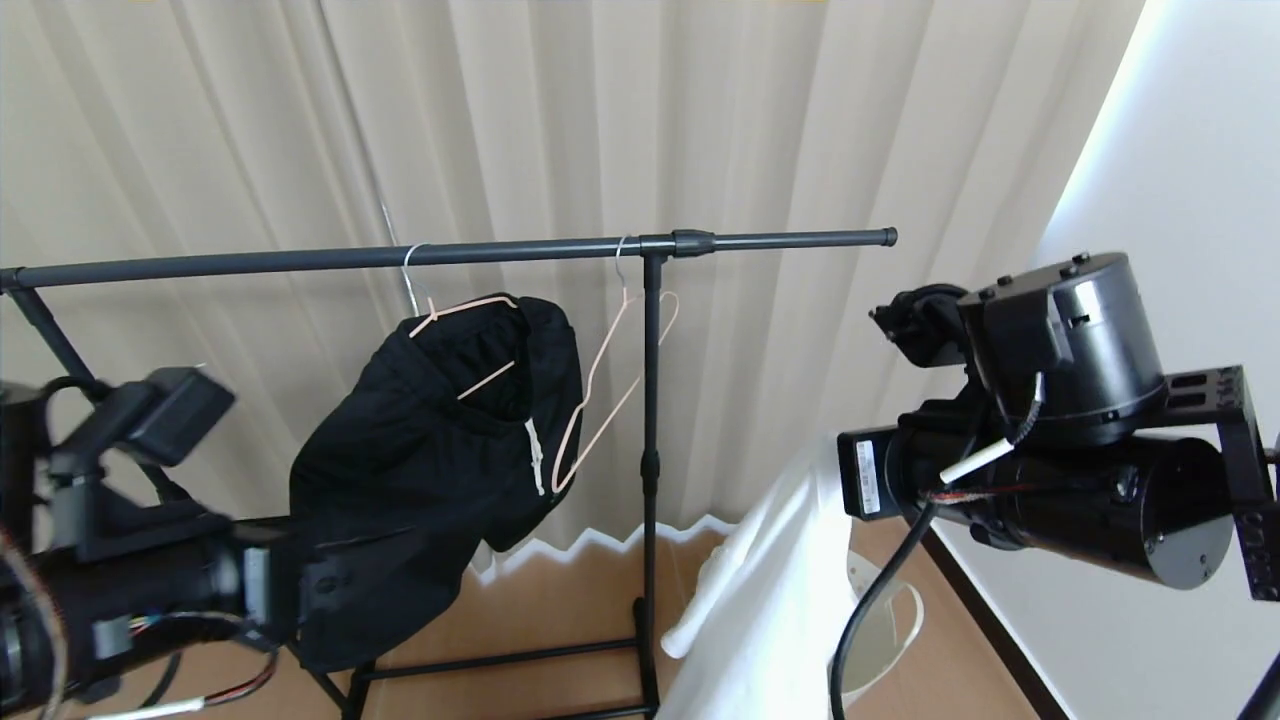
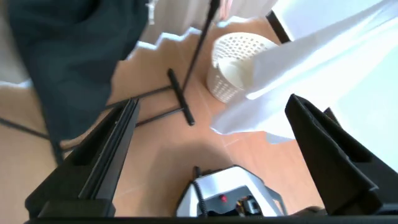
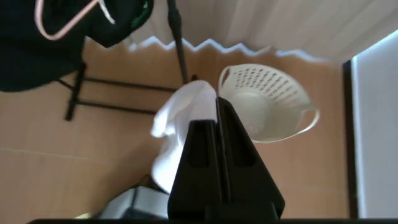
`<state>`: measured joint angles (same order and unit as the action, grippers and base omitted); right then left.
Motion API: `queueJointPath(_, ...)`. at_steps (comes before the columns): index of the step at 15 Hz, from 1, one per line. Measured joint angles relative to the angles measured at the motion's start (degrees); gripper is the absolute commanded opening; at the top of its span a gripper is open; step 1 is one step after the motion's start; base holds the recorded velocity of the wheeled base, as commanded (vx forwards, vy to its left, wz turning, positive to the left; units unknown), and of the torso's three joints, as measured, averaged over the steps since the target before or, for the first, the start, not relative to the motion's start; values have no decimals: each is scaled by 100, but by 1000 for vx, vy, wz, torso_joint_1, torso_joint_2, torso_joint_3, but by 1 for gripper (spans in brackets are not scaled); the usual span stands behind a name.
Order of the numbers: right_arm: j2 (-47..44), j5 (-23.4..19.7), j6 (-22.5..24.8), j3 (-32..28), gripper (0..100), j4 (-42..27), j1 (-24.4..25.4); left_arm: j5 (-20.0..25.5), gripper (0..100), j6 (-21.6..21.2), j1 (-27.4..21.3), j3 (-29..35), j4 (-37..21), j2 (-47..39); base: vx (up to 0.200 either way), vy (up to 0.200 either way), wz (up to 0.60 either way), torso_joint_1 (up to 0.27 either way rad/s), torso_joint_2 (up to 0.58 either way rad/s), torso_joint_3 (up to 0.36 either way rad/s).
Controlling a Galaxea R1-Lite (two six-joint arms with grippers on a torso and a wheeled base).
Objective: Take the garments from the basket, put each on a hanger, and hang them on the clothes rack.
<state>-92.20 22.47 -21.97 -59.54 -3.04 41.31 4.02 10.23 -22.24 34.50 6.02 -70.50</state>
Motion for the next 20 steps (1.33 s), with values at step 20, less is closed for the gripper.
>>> queueJointPath(20, -1158, 1139, -1547, -1181, 0, 266, 680, -2484, 100, 424, -3198, 2102, 2775, -4434, 0, 0, 0, 0, 0, 0)
